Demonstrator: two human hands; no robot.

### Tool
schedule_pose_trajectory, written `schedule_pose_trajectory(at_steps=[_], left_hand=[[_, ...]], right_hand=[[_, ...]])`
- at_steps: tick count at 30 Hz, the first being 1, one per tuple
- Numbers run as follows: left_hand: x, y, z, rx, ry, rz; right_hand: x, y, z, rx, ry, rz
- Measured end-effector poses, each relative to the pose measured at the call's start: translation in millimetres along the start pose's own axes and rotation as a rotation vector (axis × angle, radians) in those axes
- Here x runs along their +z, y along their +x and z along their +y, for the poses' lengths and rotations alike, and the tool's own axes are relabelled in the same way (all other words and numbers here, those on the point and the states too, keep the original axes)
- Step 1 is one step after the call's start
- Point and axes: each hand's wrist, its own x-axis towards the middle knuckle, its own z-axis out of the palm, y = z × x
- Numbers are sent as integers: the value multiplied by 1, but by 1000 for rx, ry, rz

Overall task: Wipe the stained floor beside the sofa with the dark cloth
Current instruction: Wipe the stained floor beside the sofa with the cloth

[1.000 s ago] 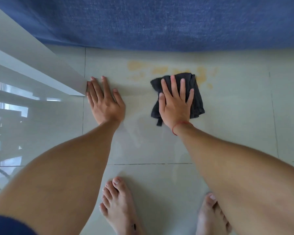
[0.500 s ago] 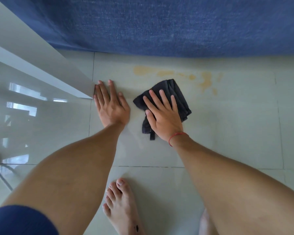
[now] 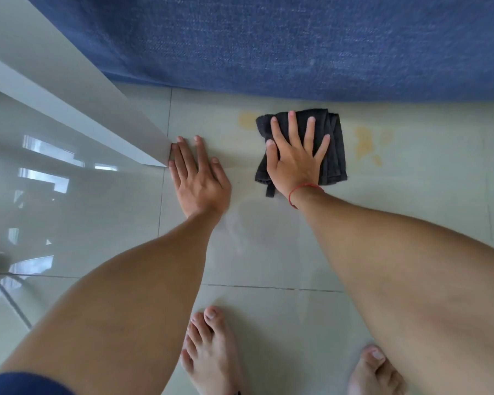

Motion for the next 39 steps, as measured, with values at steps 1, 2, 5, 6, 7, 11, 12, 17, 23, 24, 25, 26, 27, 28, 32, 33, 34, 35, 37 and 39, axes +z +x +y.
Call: schedule_pose_trajectory(at_steps=[1, 2, 5, 6, 7, 11, 12, 17, 23, 24, 25, 26, 27, 28, 32, 33, 34, 35, 37, 39], left_hand=[[0, 0, 0, -2, 3, 0], [1, 0, 0, -4, 6, 0], [1, -1, 0, 6, 21, 1], [0, 0, 0, 11, 23, -4], [-2, 1, 0, 13, 13, -23], [-17, -11, -6, 21, -62, -117], [-21, -22, -9, 0, -64, -115], [-27, -44, -30, -253, -45, -66], [-13, -27, -29, -380, -10, 6], [-11, -28, -28, -380, -4, 17], [-10, -28, -29, -375, 1, 19], [-9, -28, -29, -370, 8, 19], [-8, -28, -29, -368, 13, 19], [-8, -27, -29, -369, 14, 20], [-10, -29, -28, -366, 3, 13], [-11, -29, -28, -364, -4, 7], [-12, -29, -27, -364, -12, -1], [-12, -29, -28, -364, -18, -7], [-14, -29, -28, -361, -23, -14], [-15, -29, -28, -356, -34, -20]], right_hand=[[0, 2, -5, -15, 4, -3], [1, 3, -9, -35, 7, -9], [1, -5, -19, -161, -12, -48], [1, -10, -20, -211, -18, -61], [1, -16, -19, -252, -16, -77], [6, -56, -3, -370, -25, -98], [7, -65, 3, -375, -36, -97], [3, -73, 27, -280, -69, -94], [5, -32, 7, -107, -67, -30], [5, -19, 2, -107, -72, -20], [5, -6, -3, -115, -75, -11], [5, 7, -10, -129, -74, -7], [5, 16, -18, -146, -69, -11], [6, 22, -26, -163, -63, -18], [13, 2, -54, -296, -82, -50], [15, -9, -57, -335, -81, -65], [16, -20, -59, -371, -75, -78], [18, -32, -57, -412, -73, -91], [18, -53, -44, -498, -95, -117], [15, -67, -15, -544, -118, -115]])
